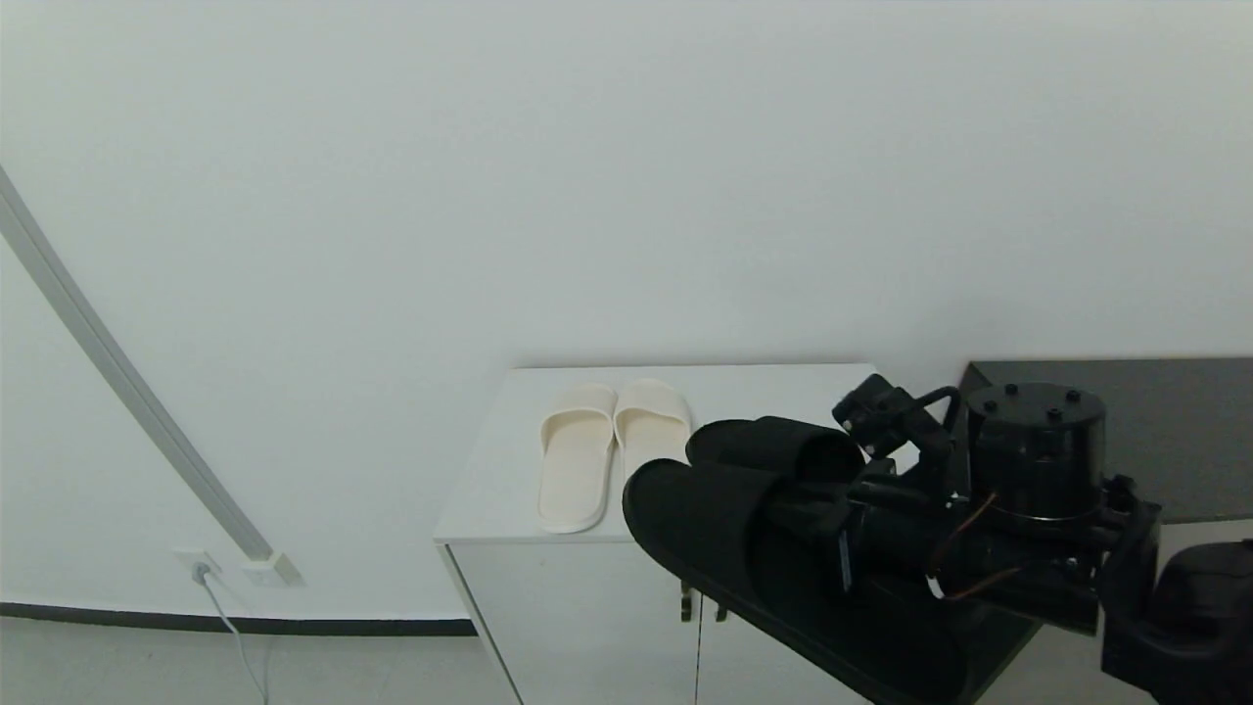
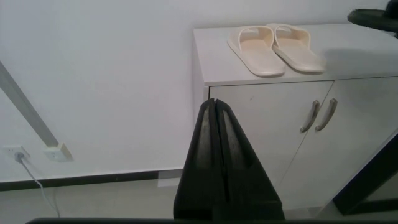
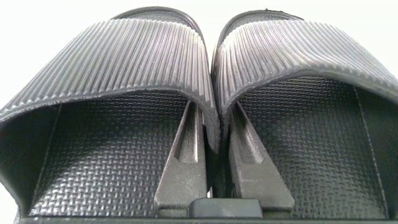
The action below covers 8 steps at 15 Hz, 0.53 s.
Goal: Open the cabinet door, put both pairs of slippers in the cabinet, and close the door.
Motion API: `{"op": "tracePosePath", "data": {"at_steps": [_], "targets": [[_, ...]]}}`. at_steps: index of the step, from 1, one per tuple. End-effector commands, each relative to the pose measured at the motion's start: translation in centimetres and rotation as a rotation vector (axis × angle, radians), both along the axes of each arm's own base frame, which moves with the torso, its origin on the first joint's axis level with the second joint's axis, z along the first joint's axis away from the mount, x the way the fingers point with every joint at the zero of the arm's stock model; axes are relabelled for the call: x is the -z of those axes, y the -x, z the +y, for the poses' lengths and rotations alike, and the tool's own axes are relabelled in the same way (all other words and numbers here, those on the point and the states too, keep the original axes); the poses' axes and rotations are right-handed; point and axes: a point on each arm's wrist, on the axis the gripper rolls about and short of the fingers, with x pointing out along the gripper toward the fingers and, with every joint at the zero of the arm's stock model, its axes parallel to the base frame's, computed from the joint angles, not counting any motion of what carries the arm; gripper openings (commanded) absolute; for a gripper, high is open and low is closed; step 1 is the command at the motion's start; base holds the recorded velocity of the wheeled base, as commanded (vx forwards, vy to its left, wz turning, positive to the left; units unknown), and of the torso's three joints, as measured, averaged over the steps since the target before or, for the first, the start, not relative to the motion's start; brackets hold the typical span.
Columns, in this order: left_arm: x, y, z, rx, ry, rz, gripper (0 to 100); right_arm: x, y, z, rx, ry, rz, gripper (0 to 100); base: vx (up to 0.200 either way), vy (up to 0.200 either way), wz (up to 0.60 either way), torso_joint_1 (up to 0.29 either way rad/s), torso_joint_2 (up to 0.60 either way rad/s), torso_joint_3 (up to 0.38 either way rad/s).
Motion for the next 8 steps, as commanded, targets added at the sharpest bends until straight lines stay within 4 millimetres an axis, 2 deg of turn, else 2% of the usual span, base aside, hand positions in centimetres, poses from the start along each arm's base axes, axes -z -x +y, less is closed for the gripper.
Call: {"op": "tracePosePath", "data": {"at_steps": [1, 3, 8], "targets": [[0.0, 0.0, 0.0, -0.001, 0.0, 0.0, 0, -1.29, 1.67, -1.22, -0.03, -0.027, -0.024, 0, 0.0, 0.0, 0.0, 0.0, 0.0, 0.0], [0.0, -0.01, 0.0, -0.001, 0.0, 0.001, 0, -1.05, 1.73, -1.26, -0.049, -0.029, -0.016, 0, 0.0, 0.0, 0.0, 0.0, 0.0, 0.0], [0.0, 0.0, 0.0, 0.001, 0.0, 0.0, 0, -0.32, 1.79, -1.4, -0.053, -0.015, 0.004, 0, -0.2, 0.0, 0.0, 0.006, 0.0, 0.001]]}}
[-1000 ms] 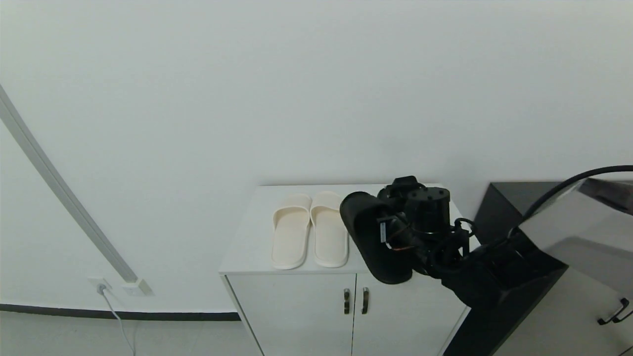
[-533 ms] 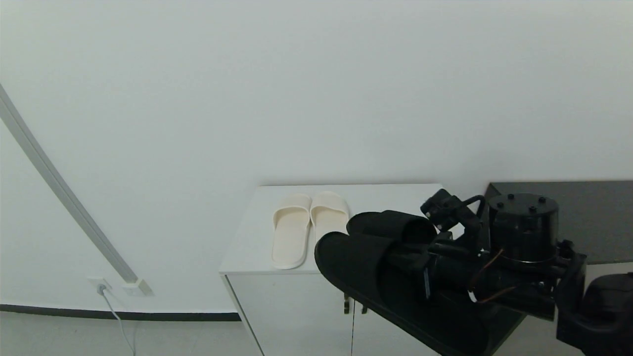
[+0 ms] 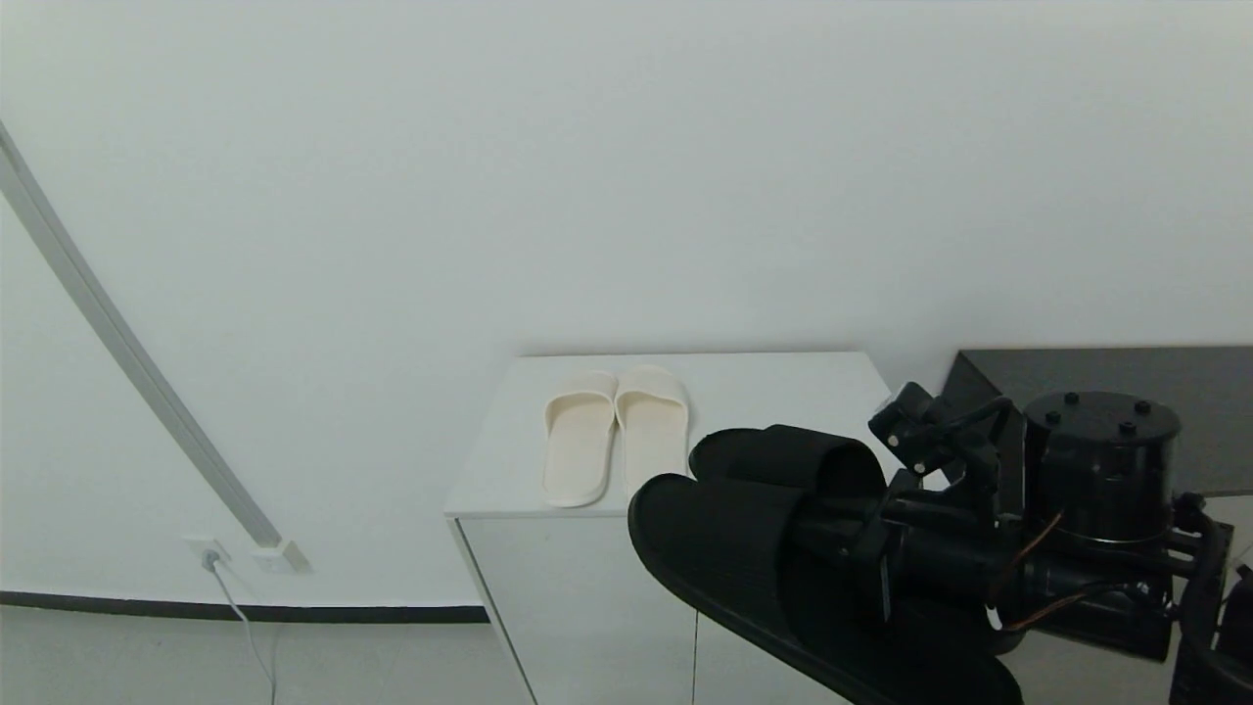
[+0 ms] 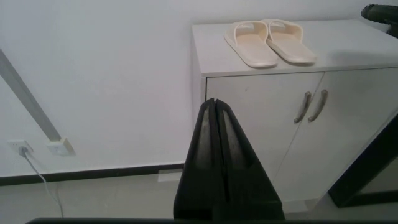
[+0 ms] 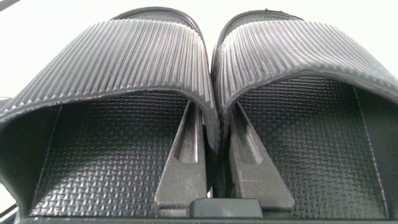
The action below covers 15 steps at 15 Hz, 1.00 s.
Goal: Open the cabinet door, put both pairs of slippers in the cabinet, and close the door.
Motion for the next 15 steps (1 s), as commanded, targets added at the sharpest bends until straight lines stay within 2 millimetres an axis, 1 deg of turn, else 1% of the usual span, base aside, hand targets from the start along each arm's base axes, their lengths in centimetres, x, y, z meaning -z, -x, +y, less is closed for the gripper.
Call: {"op": "tracePosePath", "data": {"at_steps": [1, 6, 15], "targets": [[0.0, -0.01, 0.0, -0.001, 0.0, 0.002, 0, 0.07, 0.1, -0.12, 0.001, 0.002, 0.002, 0, -0.2, 0.0, 0.0, -0.007, 0.0, 0.002], [0.0, -0.01, 0.01, -0.001, 0.002, 0.002, 0, 0.64, 0.33, -0.3, -0.007, 0.035, -0.007, 0, 0.0, 0.0, 0.0, 0.0, 0.0, 0.0], [0.0, -0.01, 0.0, 0.001, 0.002, 0.002, 0, 0.98, 0.63, -0.39, -0.013, 0.026, -0.023, 0, 0.0, 0.0, 0.0, 0.0, 0.0, 0.0]]}}
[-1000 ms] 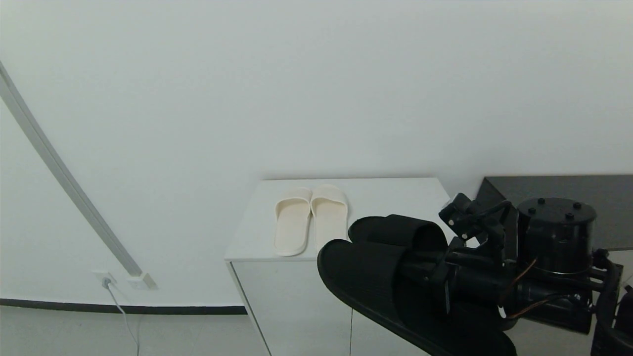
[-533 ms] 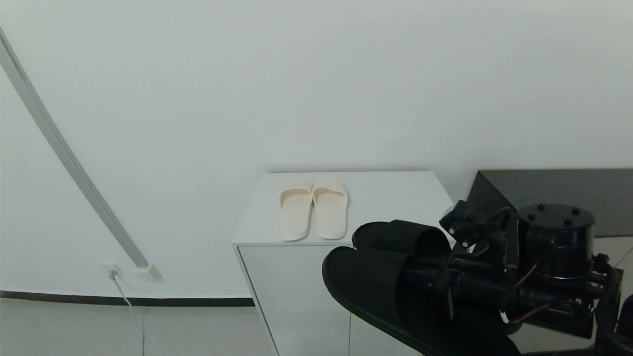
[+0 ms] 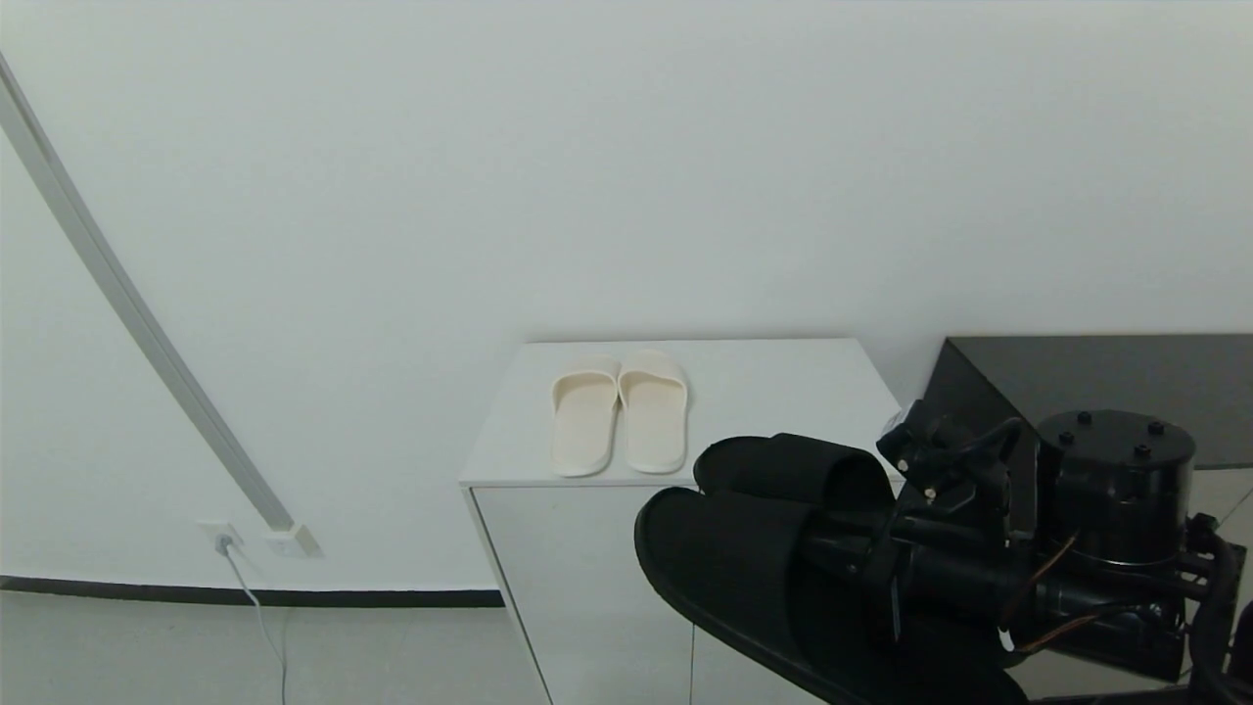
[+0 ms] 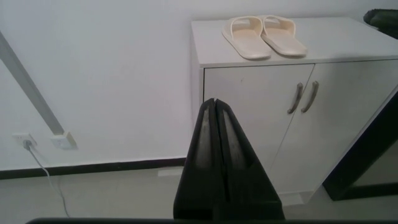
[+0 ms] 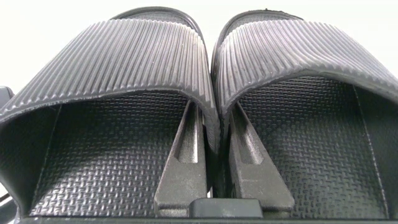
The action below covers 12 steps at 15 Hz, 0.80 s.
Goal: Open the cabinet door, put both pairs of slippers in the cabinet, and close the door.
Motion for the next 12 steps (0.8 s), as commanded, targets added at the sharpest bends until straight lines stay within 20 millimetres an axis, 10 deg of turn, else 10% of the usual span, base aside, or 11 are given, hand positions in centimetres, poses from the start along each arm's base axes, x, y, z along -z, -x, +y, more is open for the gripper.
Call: {"op": "tracePosePath", "data": {"at_steps": [1, 7, 8, 12], "targets": [[0.01, -0.01, 0.0, -0.001, -0.001, 0.002, 0, 0.37, 0.08, 0.04, -0.005, 0.011, 0.009, 0, 0.0, 0.0, 0.0, -0.105, 0.23, 0.124], [0.01, -0.01, 0.0, -0.002, -0.001, 0.002, 0, 0.53, 0.06, 0.06, -0.008, 0.02, 0.005, 0, 0.0, 0.0, 0.0, -0.149, 0.33, 0.177], [0.01, -0.01, 0.0, -0.002, 0.002, 0.002, 100, 0.53, 0.06, 0.06, -0.008, 0.02, 0.005, 0, 0.0, 0.0, 0.0, -0.144, 0.34, 0.193], [0.01, -0.01, 0.0, -0.002, 0.004, 0.002, 100, 0.94, 0.07, 0.06, -0.009, 0.03, 0.009, 0, 0.0, 0.0, 0.0, -0.159, 0.36, 0.195]]}}
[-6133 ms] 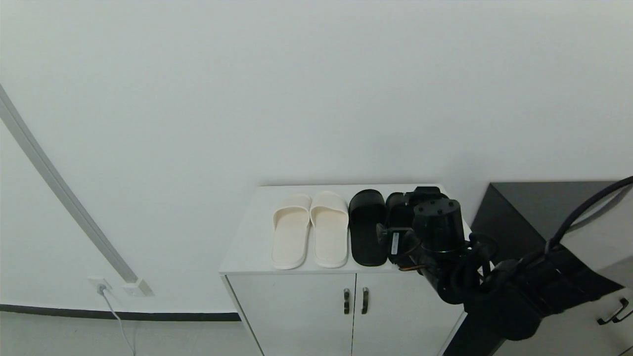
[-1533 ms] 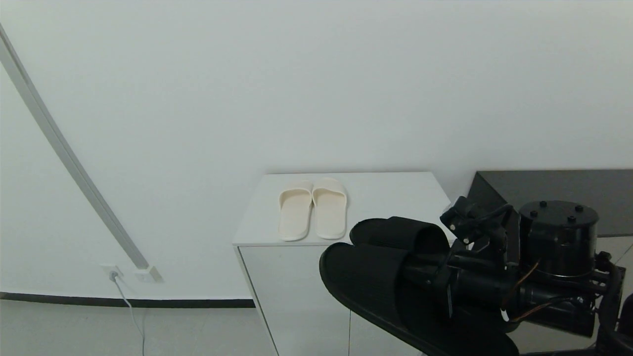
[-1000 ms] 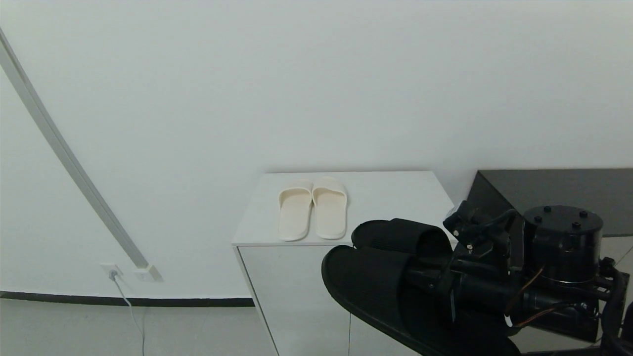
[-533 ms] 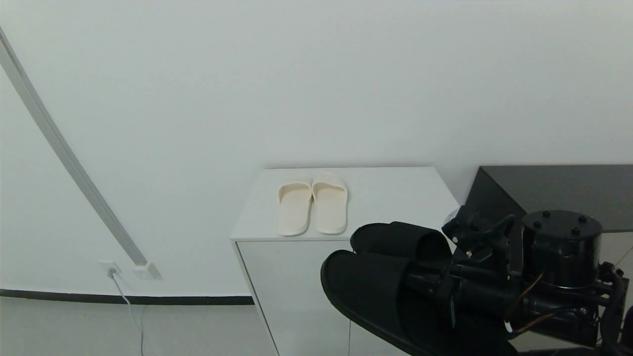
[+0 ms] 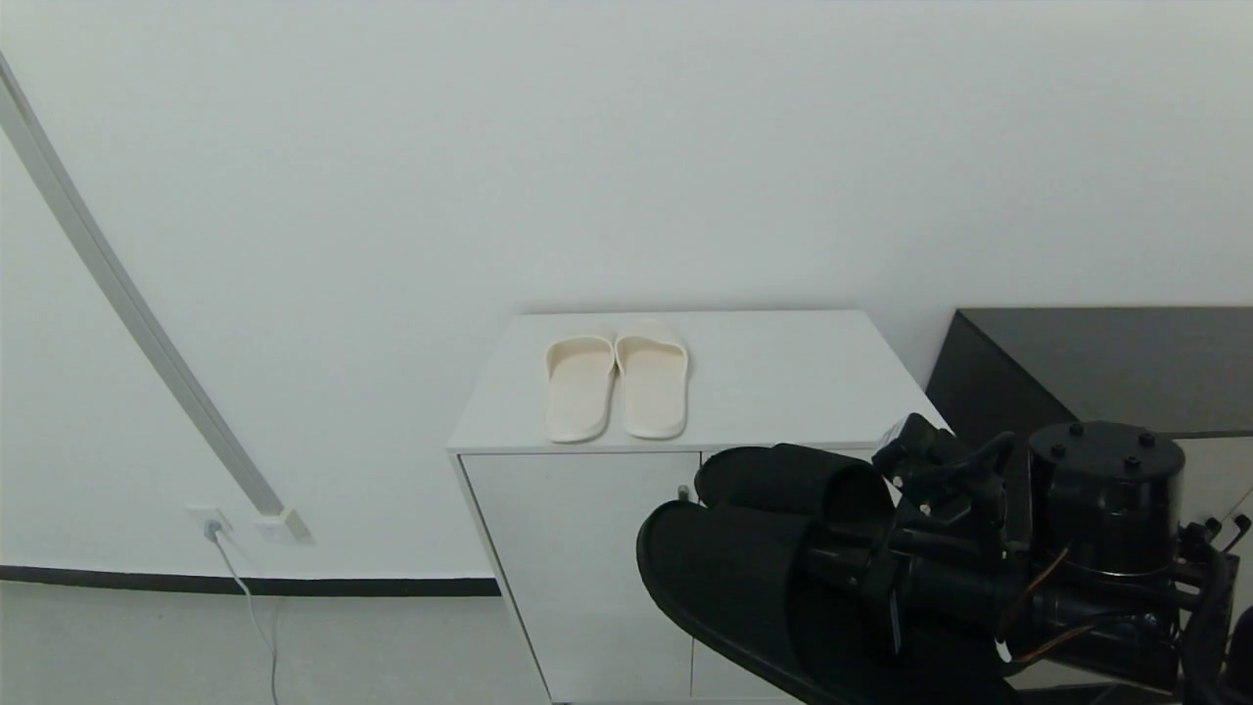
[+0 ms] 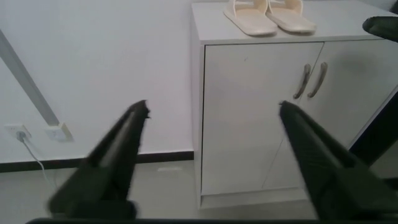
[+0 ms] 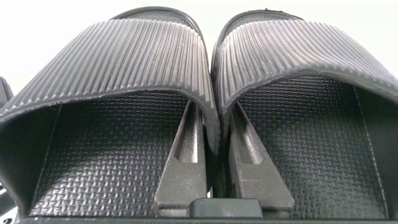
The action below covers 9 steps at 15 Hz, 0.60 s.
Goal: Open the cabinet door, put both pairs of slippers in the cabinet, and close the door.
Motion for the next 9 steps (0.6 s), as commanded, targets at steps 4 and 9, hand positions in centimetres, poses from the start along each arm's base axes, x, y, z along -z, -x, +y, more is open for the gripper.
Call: {"op": "tracePosePath", "data": {"at_steps": [4, 9], "targets": [[0.0, -0.01, 0.0, -0.001, 0.002, 0.001, 100, 0.58, 0.04, 0.14, -0.007, 0.017, 0.012, 0, 0.0, 0.0, 0.0, -0.165, 0.38, 0.21], [0.0, 0.0, 0.0, 0.001, 0.002, 0.0, 100, 0.87, 0.13, 0.32, -0.017, 0.017, -0.014, 0, 0.0, 0.0, 0.0, -0.208, 0.49, 0.277]]}}
